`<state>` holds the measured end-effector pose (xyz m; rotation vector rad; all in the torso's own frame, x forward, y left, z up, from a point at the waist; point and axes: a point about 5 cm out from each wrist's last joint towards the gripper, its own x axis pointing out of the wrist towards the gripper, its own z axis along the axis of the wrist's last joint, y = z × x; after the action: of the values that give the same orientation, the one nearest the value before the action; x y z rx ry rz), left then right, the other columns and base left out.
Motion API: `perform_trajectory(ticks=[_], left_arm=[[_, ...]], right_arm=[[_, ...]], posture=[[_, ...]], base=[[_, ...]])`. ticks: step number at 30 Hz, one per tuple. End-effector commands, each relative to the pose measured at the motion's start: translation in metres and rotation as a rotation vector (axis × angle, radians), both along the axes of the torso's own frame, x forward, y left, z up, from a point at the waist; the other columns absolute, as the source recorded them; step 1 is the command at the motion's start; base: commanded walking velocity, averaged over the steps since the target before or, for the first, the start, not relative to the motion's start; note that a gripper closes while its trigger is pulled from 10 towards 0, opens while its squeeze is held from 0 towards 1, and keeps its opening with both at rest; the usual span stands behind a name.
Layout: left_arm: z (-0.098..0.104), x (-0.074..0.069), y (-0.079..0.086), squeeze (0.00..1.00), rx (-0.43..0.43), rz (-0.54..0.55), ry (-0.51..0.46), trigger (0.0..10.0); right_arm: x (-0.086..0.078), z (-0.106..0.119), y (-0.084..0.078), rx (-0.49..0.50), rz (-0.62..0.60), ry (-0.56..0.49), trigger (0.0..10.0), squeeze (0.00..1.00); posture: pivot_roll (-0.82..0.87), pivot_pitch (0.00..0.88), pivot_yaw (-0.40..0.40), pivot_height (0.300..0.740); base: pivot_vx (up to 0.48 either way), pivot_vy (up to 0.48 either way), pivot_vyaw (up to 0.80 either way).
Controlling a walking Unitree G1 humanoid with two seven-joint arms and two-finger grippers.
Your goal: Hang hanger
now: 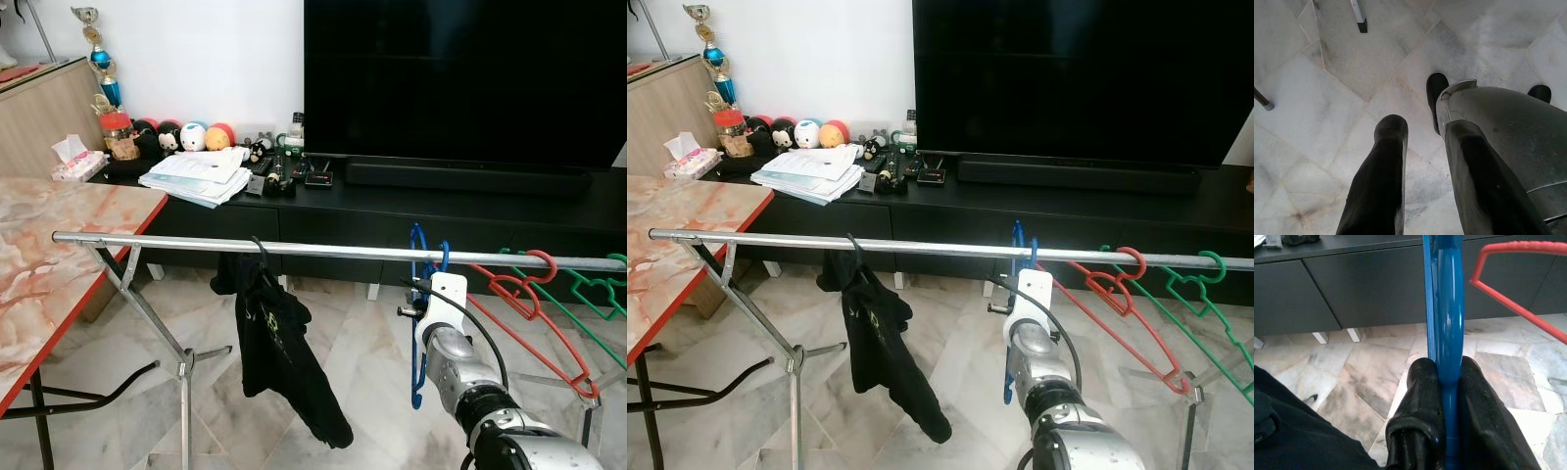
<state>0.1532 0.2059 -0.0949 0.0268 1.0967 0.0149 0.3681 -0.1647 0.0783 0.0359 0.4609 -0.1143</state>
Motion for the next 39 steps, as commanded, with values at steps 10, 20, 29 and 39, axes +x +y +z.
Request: perform_trajectory(ticks=[10, 20, 29, 39], left_arm=[[-0.002, -0.006, 0.004, 0.00, 0.006, -0.013, 0.026, 10.0], [-0.002, -0.007, 0.004, 0.00, 0.002, -0.024, 0.034, 10.0], [-0.002, -0.007, 0.004, 0.00, 0.001, -0.033, 0.038, 10.0], [-0.003, -0.011, 0.005, 0.00, -0.005, -0.047, 0.052, 10.0]], right_arm=[[0.003, 0.003, 0.001, 0.022, 0.052, 0.087, 10.0, 0.00], [-0.006, -0.010, 0.002, 0.071, 0.047, 0.158, 10.0, 0.00], [-0.003, -0.007, 0.001, 0.094, 0.046, 0.144, 10.0, 0.00], [-0.011, -0.018, -0.003, 0.087, 0.023, 0.191, 10.0, 0.00]], posture=[[0.12, 0.018, 0.036, 0.740], [0.13, 0.017, 0.039, 0.740], [0.14, 0.016, 0.041, 0.740], [0.20, 0.022, 0.028, 0.740]], base=[[0.000, 0.000, 0.00], [0.000, 0.000, 0.00], [0.000, 0.000, 0.00], [0.000, 0.000, 0.00]])
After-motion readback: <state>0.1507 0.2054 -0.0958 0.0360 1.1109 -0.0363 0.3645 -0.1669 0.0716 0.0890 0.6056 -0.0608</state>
